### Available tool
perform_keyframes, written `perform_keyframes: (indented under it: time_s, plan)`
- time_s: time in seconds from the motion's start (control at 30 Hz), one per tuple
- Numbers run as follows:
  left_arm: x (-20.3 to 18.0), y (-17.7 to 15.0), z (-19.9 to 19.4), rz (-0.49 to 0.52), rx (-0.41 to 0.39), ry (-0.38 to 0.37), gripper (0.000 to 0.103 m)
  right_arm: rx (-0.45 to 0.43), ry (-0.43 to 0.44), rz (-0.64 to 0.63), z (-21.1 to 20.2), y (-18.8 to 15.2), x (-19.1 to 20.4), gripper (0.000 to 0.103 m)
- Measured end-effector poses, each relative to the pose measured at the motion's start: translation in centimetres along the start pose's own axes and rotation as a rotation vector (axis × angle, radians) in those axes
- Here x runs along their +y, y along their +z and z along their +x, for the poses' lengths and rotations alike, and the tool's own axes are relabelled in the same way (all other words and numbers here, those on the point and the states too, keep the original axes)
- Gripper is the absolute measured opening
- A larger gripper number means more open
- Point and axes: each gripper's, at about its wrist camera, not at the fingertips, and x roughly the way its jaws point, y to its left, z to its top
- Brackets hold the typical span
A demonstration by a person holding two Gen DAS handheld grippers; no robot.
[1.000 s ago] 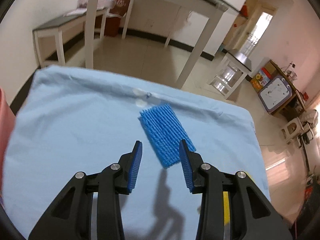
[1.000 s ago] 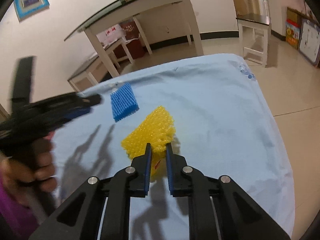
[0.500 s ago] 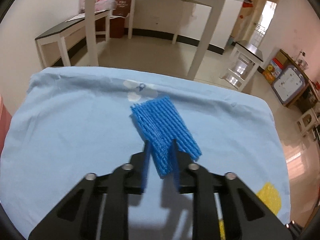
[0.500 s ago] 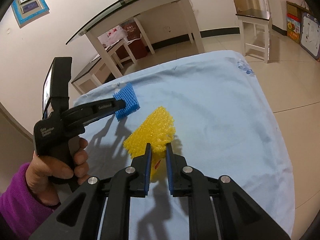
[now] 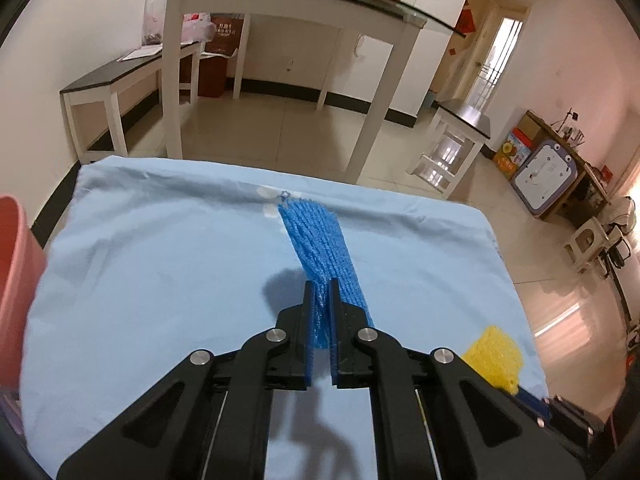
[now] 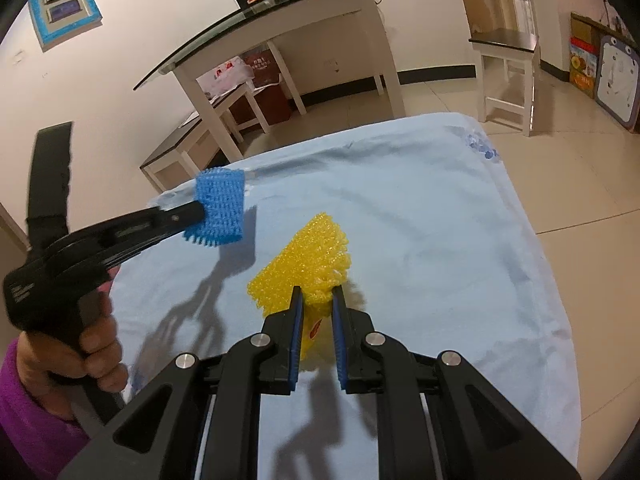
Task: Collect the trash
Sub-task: 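Grasp the blue foam net with the left tool while the right tool grasps the yellow foam net, then lift both foam nets and carry them toward the pink bucket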
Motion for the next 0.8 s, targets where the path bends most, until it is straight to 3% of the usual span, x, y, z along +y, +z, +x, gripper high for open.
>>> perform_keyframes:
  time_s: [0.33,0.8]
  plan:
    - [1.1,-3.2,-6.2,0.061,-0.057,0.027,0.005,-0.008,0.034,-0.046,-1.1,-0.9,2.3,0.013]
    - [4.8,-6.6,-12.7,0.035,-0.111,0.087,0.005,-0.017,0.075,-0.171,-3.2,-2.7,9.0,0.013]
